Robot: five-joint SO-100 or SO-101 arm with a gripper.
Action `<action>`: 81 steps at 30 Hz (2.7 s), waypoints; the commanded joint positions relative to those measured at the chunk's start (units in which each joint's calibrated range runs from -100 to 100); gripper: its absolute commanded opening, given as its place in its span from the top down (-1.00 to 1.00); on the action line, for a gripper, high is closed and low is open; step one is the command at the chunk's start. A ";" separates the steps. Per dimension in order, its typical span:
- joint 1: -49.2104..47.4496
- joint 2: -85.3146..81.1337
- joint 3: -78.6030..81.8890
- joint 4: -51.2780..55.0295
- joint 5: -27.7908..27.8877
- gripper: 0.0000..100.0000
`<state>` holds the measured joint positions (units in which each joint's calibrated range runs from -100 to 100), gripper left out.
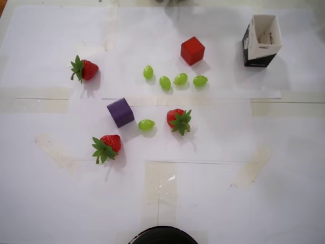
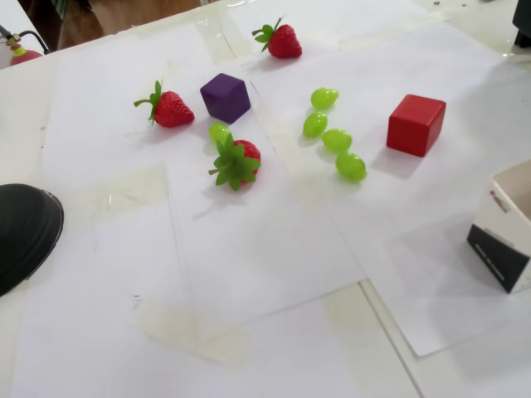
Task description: Put the red cube on top of the purple cube
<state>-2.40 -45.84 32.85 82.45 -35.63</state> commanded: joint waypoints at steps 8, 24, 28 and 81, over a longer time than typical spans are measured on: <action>-10.62 13.08 -12.85 4.64 -1.32 1.00; -14.59 27.87 -8.76 -1.81 -2.49 1.00; -14.66 29.08 -8.40 -2.47 -2.05 1.00; -17.24 43.35 2.24 -15.46 -3.61 0.34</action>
<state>-19.48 -2.23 35.29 67.43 -39.05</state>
